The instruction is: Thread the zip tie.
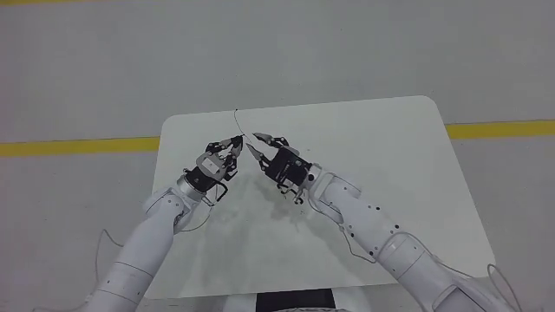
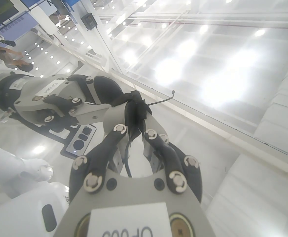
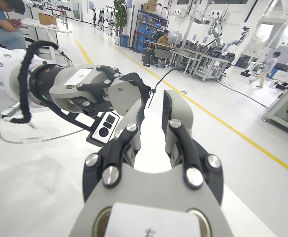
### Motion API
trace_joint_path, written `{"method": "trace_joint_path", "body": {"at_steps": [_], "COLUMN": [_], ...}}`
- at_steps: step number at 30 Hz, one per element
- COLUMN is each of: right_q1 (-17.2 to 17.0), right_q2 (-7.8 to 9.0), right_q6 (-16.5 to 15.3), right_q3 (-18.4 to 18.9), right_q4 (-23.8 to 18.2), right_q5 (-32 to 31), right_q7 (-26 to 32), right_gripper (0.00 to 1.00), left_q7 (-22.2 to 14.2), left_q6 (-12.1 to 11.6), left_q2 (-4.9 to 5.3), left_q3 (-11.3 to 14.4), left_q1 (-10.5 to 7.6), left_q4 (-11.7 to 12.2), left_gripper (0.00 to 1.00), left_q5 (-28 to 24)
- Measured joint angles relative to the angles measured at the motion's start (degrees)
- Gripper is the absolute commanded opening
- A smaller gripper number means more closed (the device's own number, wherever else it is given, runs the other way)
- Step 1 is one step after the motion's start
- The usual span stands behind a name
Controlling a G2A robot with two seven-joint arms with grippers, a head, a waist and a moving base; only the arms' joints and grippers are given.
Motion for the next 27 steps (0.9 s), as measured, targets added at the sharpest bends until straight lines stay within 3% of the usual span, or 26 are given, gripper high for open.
{"method": "trace_joint_path", "body": {"at_steps": [27], "right_q1": [1.37], "right_q2": [-0.86], "right_q6": [-0.06], "right_q3": [-0.51], "right_q4": [1.65], "right_q5": [-0.25], "right_q7": [-0.76], "right_gripper": [0.19], "left_q7": [0.00], "left_q6": [0.00], "left_q2": [0.00], "left_q3": [0.00], "left_q1": [0.00], "left_q4": [0.00], "left_gripper": [0.00], "left_q5": [0.00]}}
